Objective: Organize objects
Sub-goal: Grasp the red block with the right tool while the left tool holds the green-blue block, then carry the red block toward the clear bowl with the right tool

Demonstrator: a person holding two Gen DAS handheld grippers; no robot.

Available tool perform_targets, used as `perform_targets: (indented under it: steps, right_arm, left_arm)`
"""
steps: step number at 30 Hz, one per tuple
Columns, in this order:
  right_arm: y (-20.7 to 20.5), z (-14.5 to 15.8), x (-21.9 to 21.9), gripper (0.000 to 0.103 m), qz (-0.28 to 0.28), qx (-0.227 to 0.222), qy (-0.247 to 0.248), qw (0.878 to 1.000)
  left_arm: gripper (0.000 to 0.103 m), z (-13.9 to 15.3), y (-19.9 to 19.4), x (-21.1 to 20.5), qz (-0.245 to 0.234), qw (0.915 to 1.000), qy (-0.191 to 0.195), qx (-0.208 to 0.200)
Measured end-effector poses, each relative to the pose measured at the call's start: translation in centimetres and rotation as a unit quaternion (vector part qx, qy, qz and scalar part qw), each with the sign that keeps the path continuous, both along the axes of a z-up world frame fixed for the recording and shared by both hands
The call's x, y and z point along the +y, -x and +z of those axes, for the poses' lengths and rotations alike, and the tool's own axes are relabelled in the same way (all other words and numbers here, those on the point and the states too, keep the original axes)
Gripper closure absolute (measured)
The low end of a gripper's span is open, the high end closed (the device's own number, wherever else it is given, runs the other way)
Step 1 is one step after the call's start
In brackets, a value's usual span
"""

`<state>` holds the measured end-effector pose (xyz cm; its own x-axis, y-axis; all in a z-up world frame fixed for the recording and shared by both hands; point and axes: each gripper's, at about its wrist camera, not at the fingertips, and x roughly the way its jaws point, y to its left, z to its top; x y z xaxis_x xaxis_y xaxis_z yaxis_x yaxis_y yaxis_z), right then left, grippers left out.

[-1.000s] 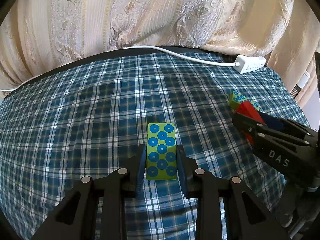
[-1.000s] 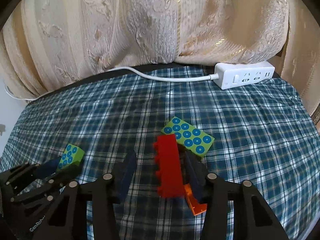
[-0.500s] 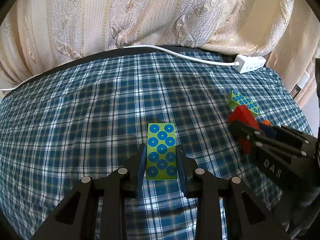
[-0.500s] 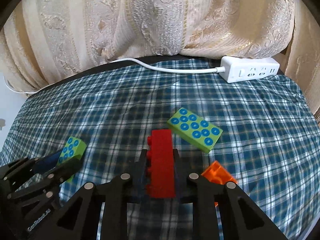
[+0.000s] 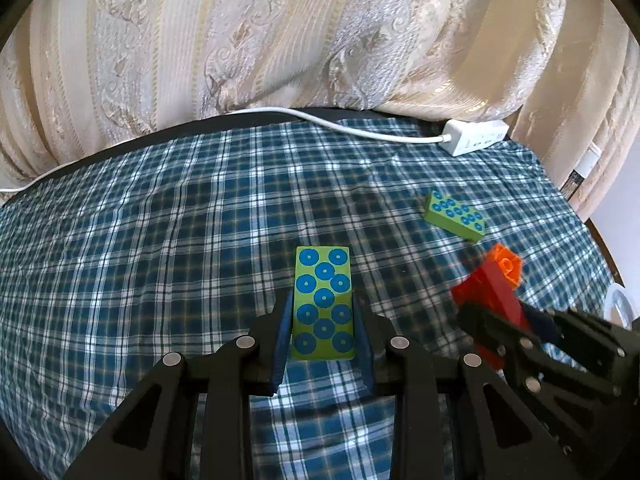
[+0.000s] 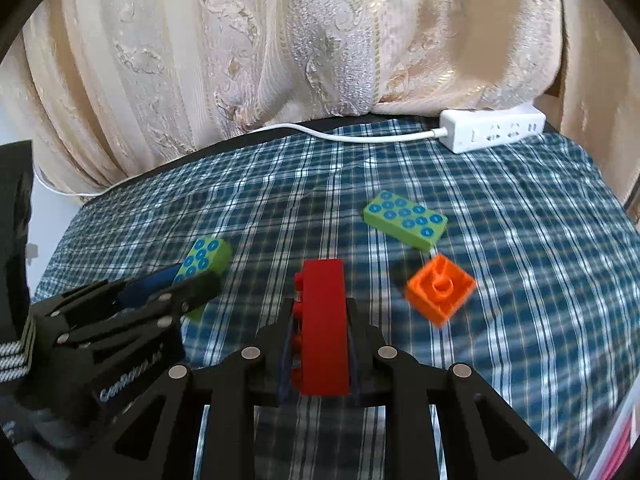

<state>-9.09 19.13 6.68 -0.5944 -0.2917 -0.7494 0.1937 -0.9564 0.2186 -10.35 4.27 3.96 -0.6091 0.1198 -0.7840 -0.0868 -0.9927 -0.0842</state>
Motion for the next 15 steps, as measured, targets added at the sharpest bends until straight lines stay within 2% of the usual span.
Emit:
perform_targets:
  steps: [8,15]
  right_arm:
    - [-3.9,1.7,2.3,0.079,-0.036,0.013,0.022,0.999]
    - [-7.0,2.8,6.1,0.079,-0.086,0.017,0.047,0.995]
  left_arm:
    - [0.073,1.1,-1.3,1.4,-0.025,0.9996,-0.007,0.015]
    - [0.073,2.1,-2.5,2.5,-0.044,0.9986,-0.009,0.028]
